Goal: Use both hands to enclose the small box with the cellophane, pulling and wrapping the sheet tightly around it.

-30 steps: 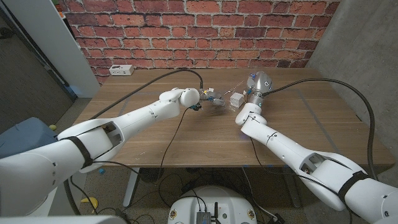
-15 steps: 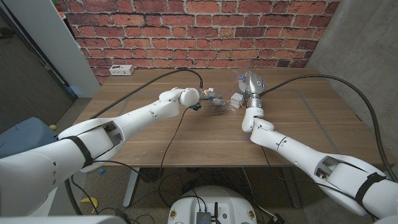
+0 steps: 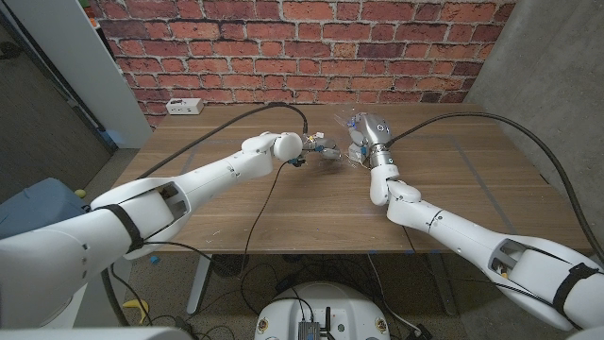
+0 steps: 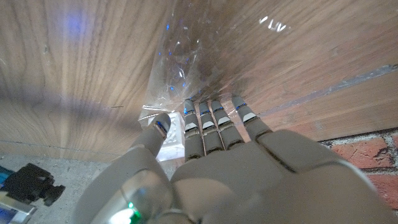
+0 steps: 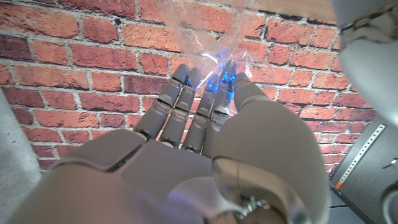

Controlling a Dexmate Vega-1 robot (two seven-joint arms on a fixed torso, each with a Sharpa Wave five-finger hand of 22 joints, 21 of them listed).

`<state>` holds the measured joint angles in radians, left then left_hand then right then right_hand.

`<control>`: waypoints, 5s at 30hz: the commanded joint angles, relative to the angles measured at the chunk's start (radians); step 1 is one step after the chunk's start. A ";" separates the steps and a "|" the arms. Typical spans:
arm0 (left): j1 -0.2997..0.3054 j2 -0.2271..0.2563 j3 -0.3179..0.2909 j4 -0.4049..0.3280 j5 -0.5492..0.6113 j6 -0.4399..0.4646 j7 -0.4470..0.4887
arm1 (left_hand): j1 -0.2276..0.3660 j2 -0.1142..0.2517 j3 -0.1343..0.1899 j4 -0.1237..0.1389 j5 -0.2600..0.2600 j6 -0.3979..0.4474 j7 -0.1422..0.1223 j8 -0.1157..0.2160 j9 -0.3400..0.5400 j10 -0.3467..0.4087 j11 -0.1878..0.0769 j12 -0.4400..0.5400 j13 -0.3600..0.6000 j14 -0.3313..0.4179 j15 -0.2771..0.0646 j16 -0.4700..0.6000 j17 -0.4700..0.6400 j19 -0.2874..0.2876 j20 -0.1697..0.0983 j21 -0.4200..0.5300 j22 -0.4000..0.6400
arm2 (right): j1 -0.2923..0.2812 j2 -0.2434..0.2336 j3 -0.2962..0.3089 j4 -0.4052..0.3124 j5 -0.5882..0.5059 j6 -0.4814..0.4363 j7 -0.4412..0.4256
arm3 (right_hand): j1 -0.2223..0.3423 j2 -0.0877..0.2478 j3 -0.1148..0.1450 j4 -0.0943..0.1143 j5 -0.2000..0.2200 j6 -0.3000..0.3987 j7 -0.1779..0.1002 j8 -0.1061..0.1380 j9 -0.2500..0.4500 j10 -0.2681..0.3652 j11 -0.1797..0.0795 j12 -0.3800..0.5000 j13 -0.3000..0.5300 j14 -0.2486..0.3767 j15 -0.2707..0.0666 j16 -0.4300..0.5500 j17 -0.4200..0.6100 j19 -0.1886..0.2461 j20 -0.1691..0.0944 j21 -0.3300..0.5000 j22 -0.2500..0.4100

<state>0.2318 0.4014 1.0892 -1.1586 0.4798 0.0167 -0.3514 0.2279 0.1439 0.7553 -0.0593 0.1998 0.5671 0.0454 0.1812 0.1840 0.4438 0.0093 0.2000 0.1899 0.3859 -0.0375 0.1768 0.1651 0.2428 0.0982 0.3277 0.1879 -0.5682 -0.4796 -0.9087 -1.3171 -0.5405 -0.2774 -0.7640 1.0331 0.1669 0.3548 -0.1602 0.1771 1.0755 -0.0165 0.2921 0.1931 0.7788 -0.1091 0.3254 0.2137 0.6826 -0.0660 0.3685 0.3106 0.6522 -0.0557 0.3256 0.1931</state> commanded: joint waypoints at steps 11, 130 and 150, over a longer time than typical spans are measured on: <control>-0.010 -0.007 0.003 0.031 -0.013 -0.031 0.020 | -0.007 0.000 0.007 0.001 0.005 0.003 0.004 0.005 0.003 0.009 0.005 0.005 0.007 0.001 0.006 0.003 0.004 0.010 -0.001 0.006 0.005 | 0.000 -0.060 0.009 -0.102 -0.020 0.081 0.311 | 0.019 0.001 0.003 0.003 0.007 0.018 -0.012 -0.001 0.005 0.011 -0.004 -0.005 0.003 0.017 -0.162 0.006 0.003 -0.004 -0.016 0.005 0.003; 0.244 0.211 -0.231 -0.382 0.028 0.219 0.254 | -0.069 -0.098 -0.161 -0.061 -0.021 -0.332 -0.138 0.013 0.003 -0.289 -0.059 -0.004 0.057 -0.376 0.041 -0.004 0.016 -0.339 0.054 0.029 0.004 | 0.063 -0.156 -0.116 -0.374 -0.398 -0.013 1.025 | -0.486 -0.207 -0.469 0.179 0.221 -0.717 -0.195 -0.067 -0.006 -0.826 -0.052 -0.119 -0.015 -0.816 0.126 -0.154 -0.077 -0.798 0.267 -0.128 -0.015; 0.165 0.173 -0.096 -0.341 0.136 0.341 0.072 | -0.190 -0.087 -0.205 0.006 -0.024 0.121 0.018 0.070 0.000 0.094 -0.021 0.089 0.003 -0.065 -0.019 0.050 0.009 -0.205 0.021 0.017 0.001 | 0.033 -0.133 -0.053 -0.363 -0.399 -0.034 1.025 | -0.488 -0.206 -0.482 0.182 0.228 -0.728 -0.174 -0.088 -0.007 -0.820 0.024 -0.120 -0.017 -0.808 0.130 -0.147 -0.079 -0.780 0.268 -0.124 -0.015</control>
<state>0.4337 0.5890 0.9310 -1.5194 0.5718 0.3071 -0.1921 0.0302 0.0358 0.5456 -0.0611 0.1708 0.6672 0.0527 0.2420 0.1800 0.5194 -0.0192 0.2850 0.1905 0.2985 -0.0406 0.2237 0.1720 0.0218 0.1197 0.3369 0.1858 -0.5285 -0.6258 -0.9896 -1.6876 -0.9353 -0.2999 0.2591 0.5427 -0.0367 -0.1171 0.0222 0.3997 0.3531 -0.1976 0.2092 0.1859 -0.0288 -0.1080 0.2091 0.1952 -0.1269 0.0604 0.2147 0.2322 -0.1344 0.2116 0.1974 0.1769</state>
